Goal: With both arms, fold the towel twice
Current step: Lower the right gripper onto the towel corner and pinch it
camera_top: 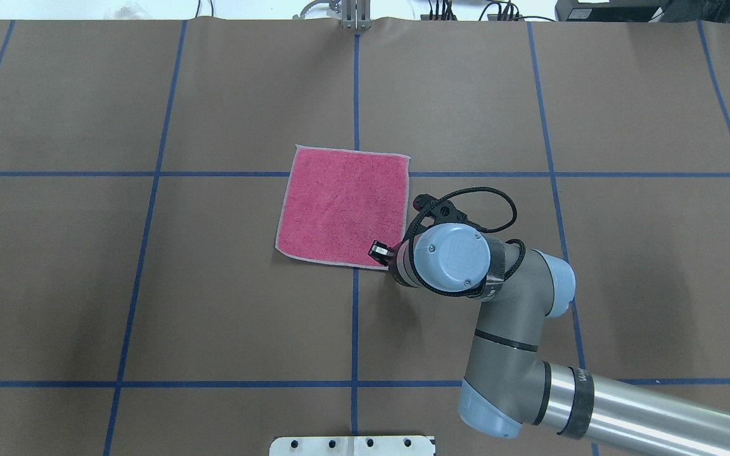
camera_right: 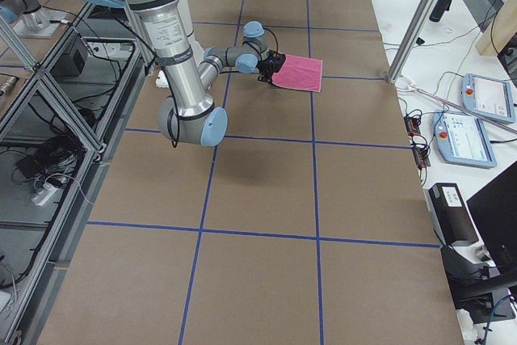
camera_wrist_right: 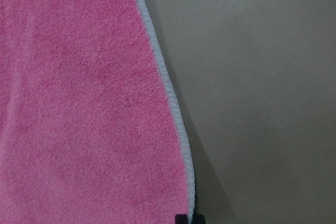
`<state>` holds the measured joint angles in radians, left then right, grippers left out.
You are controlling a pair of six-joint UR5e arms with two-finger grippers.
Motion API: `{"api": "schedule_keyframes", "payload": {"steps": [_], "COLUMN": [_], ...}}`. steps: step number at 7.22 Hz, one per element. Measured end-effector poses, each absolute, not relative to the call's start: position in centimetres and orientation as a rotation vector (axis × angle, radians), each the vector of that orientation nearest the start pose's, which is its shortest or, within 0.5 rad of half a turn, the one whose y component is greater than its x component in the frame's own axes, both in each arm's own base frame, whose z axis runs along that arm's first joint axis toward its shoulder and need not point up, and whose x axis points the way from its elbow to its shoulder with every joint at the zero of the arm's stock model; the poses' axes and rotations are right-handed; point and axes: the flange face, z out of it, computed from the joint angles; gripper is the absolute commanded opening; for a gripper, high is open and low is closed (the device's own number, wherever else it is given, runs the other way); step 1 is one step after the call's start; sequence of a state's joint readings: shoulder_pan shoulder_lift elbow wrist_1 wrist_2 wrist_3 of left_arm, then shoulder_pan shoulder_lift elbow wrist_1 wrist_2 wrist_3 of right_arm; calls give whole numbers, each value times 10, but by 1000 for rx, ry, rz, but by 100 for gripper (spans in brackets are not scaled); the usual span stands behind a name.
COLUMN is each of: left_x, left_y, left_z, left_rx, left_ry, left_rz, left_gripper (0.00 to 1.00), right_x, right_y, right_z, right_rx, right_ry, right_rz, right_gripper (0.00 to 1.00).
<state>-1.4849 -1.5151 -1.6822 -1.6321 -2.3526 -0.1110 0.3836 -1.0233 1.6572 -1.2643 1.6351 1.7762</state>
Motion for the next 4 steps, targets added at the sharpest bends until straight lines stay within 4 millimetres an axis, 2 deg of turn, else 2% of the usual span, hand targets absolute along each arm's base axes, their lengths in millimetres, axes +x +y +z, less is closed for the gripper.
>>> {"api": "schedule_keyframes", "payload": {"steps": [2,3,4], "left_x": [-15,-3,20], "left_y": [-492,-501,-512], "left_z": [607,594,575], "left_rx": [31,35,38], "left_ry": [808,833,862], "left_rz": [-32,-55,-91], "left_gripper": [100,100,100], "right_x": [-567,-556,-546], "right_y": [-369,-365,-362], "right_z": [272,273,273], "right_rx": [24,23,23], "right_ry": [-962,-969,-977], "right_rz": [514,513,512], "right_gripper": [0,0,0]}}
